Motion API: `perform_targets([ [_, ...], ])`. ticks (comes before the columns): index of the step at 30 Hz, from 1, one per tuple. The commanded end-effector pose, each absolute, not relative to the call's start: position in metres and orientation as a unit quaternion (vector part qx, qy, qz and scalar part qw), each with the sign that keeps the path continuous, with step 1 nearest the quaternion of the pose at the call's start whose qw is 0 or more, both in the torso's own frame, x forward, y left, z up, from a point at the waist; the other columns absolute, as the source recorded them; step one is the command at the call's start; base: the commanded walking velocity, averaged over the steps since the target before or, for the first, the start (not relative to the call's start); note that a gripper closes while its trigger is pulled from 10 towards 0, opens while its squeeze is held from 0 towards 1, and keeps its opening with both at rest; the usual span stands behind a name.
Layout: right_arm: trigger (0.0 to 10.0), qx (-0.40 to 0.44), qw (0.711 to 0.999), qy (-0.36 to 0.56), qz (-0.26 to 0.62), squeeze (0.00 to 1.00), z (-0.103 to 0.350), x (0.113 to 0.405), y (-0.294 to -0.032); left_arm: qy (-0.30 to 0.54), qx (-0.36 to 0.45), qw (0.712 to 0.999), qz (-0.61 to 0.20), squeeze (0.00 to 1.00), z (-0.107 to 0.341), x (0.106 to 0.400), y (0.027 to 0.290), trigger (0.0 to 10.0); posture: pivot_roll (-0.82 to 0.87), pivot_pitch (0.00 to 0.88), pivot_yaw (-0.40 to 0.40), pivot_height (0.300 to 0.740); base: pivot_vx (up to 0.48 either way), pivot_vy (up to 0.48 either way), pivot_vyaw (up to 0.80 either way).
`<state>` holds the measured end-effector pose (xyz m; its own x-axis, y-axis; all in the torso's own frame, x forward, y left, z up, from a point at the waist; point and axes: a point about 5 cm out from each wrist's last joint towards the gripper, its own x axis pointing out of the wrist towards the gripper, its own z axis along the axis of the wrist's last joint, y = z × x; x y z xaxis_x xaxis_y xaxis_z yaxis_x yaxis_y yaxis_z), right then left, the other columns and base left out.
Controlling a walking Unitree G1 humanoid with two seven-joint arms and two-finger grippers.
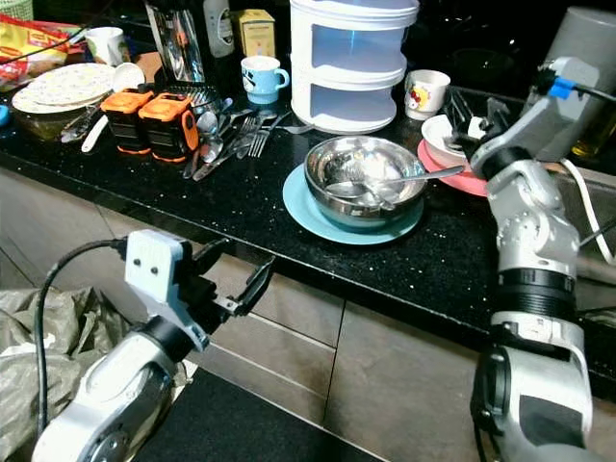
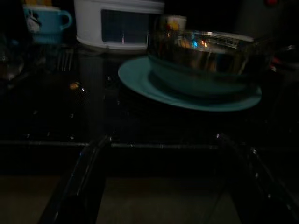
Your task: Kitchen organization
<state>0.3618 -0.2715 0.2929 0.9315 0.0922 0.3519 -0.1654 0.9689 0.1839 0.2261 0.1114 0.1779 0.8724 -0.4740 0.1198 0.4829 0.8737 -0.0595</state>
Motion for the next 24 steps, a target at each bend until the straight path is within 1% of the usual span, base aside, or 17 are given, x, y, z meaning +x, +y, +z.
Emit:
perform_targets([
  [1, 10.0, 0.096, 0.980, -0.155, 0.077, 0.00, 0.290, 0.361, -0.271, -0.043, -0.043, 0.965, -0.257, 0.00, 0.175, 0.226, 0.110, 10.0, 0.16, 0.000, -0.024, 0.740, 0.000, 0.000, 0.00],
  [2, 10.0, 0.090, 0.984, -0.126, 0.089, 0.00, 0.284, 0.360, -0.272, -0.042, -0.044, 0.964, -0.260, 0.00, 0.175, 0.226, 0.109, 10.0, 0.16, 0.000, -0.021, 0.740, 0.000, 0.000, 0.00],
  [4, 10.0, 0.090, 0.984, -0.126, 0.089, 0.00, 0.284, 0.360, -0.272, -0.042, -0.044, 0.964, -0.260, 0.00, 0.175, 0.226, 0.109, 10.0, 0.16, 0.000, -0.021, 0.740, 0.000, 0.000, 0.00],
  [6, 10.0, 0.090, 0.984, -0.090, 0.125, 0.00, 0.278, 0.352, -0.268, -0.038, -0.045, 0.963, -0.262, 0.00, 0.174, 0.225, 0.109, 10.0, 0.15, 0.000, -0.020, 0.740, 0.000, 0.000, 0.00],
  [15, 10.0, 0.116, 0.984, -0.045, 0.130, 0.00, 0.270, 0.339, -0.272, -0.031, -0.049, 0.962, -0.267, 0.00, 0.172, 0.222, 0.107, 10.0, 0.14, 0.000, -0.015, 0.740, 0.000, 0.000, 0.00],
  [22, 10.0, 0.153, 0.979, -0.019, 0.134, 0.00, 0.256, 0.336, -0.258, -0.027, -0.048, 0.962, -0.269, 0.00, 0.170, 0.222, 0.106, 10.0, 0.13, 0.000, -0.011, 0.740, 0.000, 0.000, 0.00],
  [24, 10.0, 0.178, 0.975, -0.004, 0.134, 0.00, 0.250, 0.336, -0.251, -0.027, -0.048, 0.961, -0.270, 0.00, 0.170, 0.223, 0.106, 10.0, 0.13, 0.000, -0.008, 0.740, 0.000, 0.000, 0.00],
])
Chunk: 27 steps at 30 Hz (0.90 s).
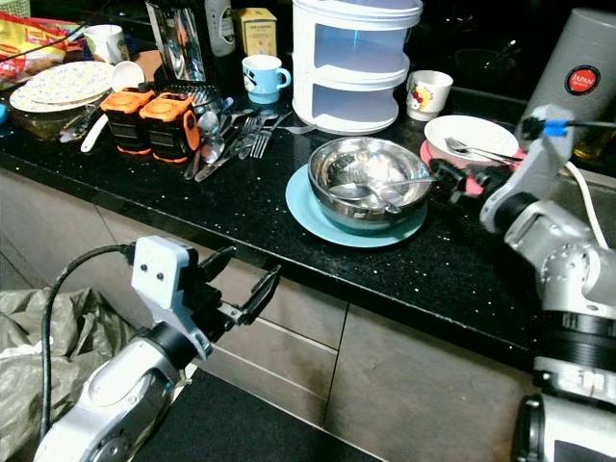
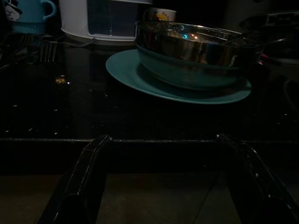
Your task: Kitchen organization
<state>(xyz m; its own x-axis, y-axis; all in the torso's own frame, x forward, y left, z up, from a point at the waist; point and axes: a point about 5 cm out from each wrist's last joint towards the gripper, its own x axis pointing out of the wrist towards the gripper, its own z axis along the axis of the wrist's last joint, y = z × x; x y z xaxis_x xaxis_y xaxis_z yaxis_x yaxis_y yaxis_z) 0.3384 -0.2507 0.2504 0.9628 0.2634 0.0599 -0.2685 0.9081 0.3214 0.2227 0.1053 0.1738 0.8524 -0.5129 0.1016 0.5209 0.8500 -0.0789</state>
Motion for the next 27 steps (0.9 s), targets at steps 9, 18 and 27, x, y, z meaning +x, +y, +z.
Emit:
perform_targets([
  [9, 10.0, 0.261, 0.949, 0.018, 0.175, 0.00, 0.236, 0.337, -0.207, -0.031, -0.046, 0.961, -0.272, 0.00, 0.171, 0.226, 0.104, 10.0, 0.13, 0.000, -0.017, 0.740, 0.000, 0.000, 0.00],
  [18, 10.0, 0.287, 0.946, -0.007, 0.151, 0.00, 0.241, 0.341, -0.208, -0.039, -0.046, 0.961, -0.270, 0.00, 0.173, 0.228, 0.103, 10.0, 0.13, 0.000, -0.019, 0.740, 0.000, 0.000, 0.00],
  [27, 10.0, 0.311, 0.941, -0.018, 0.130, 0.00, 0.238, 0.342, -0.206, -0.036, -0.046, 0.961, -0.271, 0.00, 0.172, 0.226, 0.102, 10.0, 0.14, 0.000, -0.018, 0.740, 0.000, 0.000, 0.00],
])
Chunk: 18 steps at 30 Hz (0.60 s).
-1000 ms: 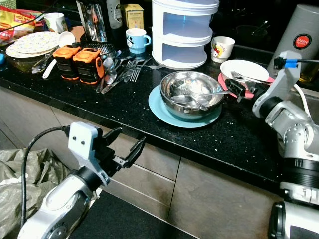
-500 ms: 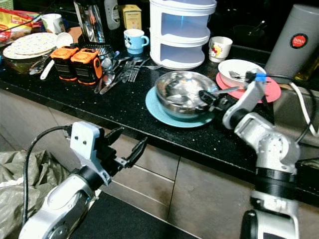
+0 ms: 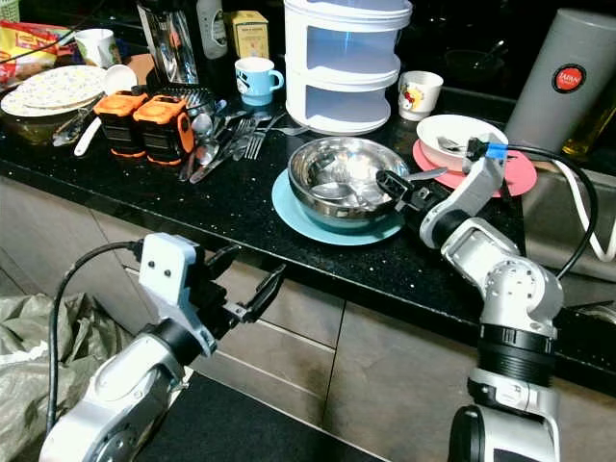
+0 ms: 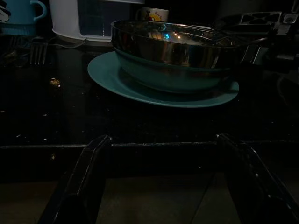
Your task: Kitchen organization
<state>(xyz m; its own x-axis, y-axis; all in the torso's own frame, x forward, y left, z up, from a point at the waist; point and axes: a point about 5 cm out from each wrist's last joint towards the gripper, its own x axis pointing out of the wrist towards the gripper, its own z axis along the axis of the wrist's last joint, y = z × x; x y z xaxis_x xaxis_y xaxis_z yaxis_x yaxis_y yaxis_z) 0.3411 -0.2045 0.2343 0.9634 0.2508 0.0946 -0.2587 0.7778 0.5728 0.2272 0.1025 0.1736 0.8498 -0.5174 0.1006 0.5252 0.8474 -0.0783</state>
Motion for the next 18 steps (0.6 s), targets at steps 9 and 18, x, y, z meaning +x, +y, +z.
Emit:
perform_targets([
  [9, 10.0, 0.322, 0.940, -0.042, 0.102, 0.00, 0.240, 0.354, -0.206, -0.037, -0.045, 0.961, -0.270, 0.00, 0.173, 0.225, 0.101, 10.0, 0.15, 0.000, -0.022, 0.740, 0.000, 0.000, 0.00],
  [18, 10.0, 0.326, 0.941, -0.047, 0.074, 0.00, 0.238, 0.359, -0.210, -0.037, -0.044, 0.962, -0.266, 0.00, 0.173, 0.225, 0.102, 10.0, 0.16, 0.000, -0.026, 0.740, 0.000, 0.000, 0.00],
])
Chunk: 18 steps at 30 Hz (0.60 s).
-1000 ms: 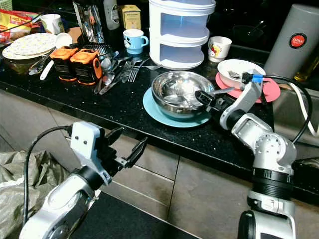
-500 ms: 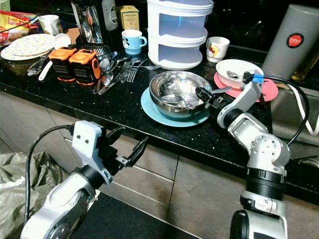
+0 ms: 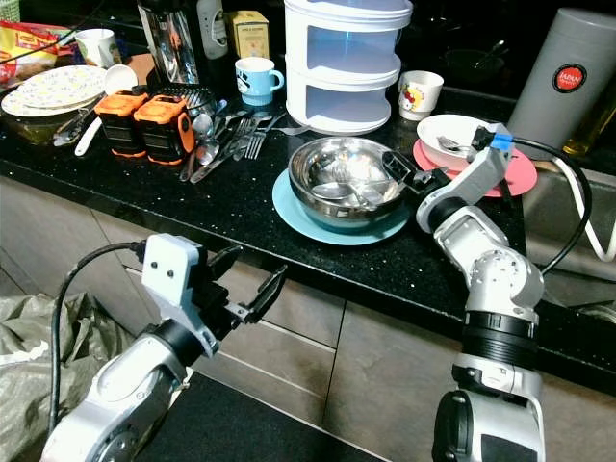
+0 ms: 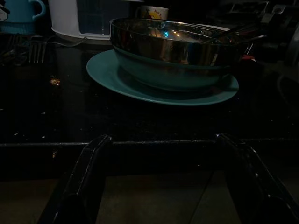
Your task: Kitchen organization
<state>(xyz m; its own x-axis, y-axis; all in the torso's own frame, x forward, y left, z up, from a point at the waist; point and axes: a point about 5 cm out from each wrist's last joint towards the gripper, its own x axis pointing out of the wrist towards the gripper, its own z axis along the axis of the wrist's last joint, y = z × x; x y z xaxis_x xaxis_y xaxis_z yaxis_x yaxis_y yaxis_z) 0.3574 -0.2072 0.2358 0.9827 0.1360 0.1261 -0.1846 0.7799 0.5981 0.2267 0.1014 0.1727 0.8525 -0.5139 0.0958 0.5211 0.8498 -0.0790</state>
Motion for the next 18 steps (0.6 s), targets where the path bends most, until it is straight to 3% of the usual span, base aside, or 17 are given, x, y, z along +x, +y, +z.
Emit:
perform_targets([
  [1, 10.0, 0.326, 0.941, -0.048, 0.072, 0.00, 0.2380, 0.3595, -0.2101, -0.037, -0.044, 0.962, -0.266, 0.00, 0.1735, 0.2254, 0.1017, 10.0, 0.16, 0.000, -0.026, 0.740, 0.000, 0.000, 0.00],
  [3, 10.0, 0.327, 0.941, -0.049, 0.071, 0.00, 0.2383, 0.3596, -0.2108, -0.037, -0.044, 0.962, -0.266, 0.00, 0.1736, 0.2254, 0.1017, 10.0, 0.15, 0.000, -0.025, 0.740, 0.000, 0.000, 0.00],
  [4, 9.5, 0.327, 0.941, -0.051, 0.069, 0.00, 0.2388, 0.3596, -0.2117, -0.038, -0.044, 0.962, -0.266, 0.00, 0.1736, 0.2254, 0.1017, 10.0, 0.15, 0.000, -0.025, 0.740, 0.000, 0.000, 0.00],
  [5, 7.5, 0.328, 0.941, -0.054, 0.067, 0.00, 0.2395, 0.3597, -0.2130, -0.038, -0.044, 0.962, -0.266, 0.00, 0.1736, 0.2255, 0.1016, 10.0, 0.15, 0.000, -0.025, 0.740, 0.000, 0.000, 0.00],
  [6, 7.5, 0.329, 0.940, -0.056, 0.066, 0.00, 0.2398, 0.3598, -0.2138, -0.038, -0.044, 0.962, -0.266, 0.00, 0.1736, 0.2256, 0.1016, 10.0, 0.15, 0.000, -0.025, 0.740, 0.000, 0.000, 0.00],
  [7, 0.0, 0.331, 0.940, -0.060, 0.062, 0.00, 0.2407, 0.3597, -0.2156, -0.038, -0.044, 0.962, -0.266, 0.00, 0.1736, 0.2258, 0.1016, 10.0, 0.15, 0.000, -0.023, 0.740, 0.000, 0.000, 0.00],
  [18, 0.0, 0.348, 0.932, -0.081, 0.058, 0.00, 0.2455, 0.3590, -0.2180, -0.037, -0.043, 0.962, -0.267, 0.00, 0.1738, 0.2267, 0.1033, 10.0, 0.16, 0.000, -0.015, 0.740, 0.000, 0.000, 0.00],
])
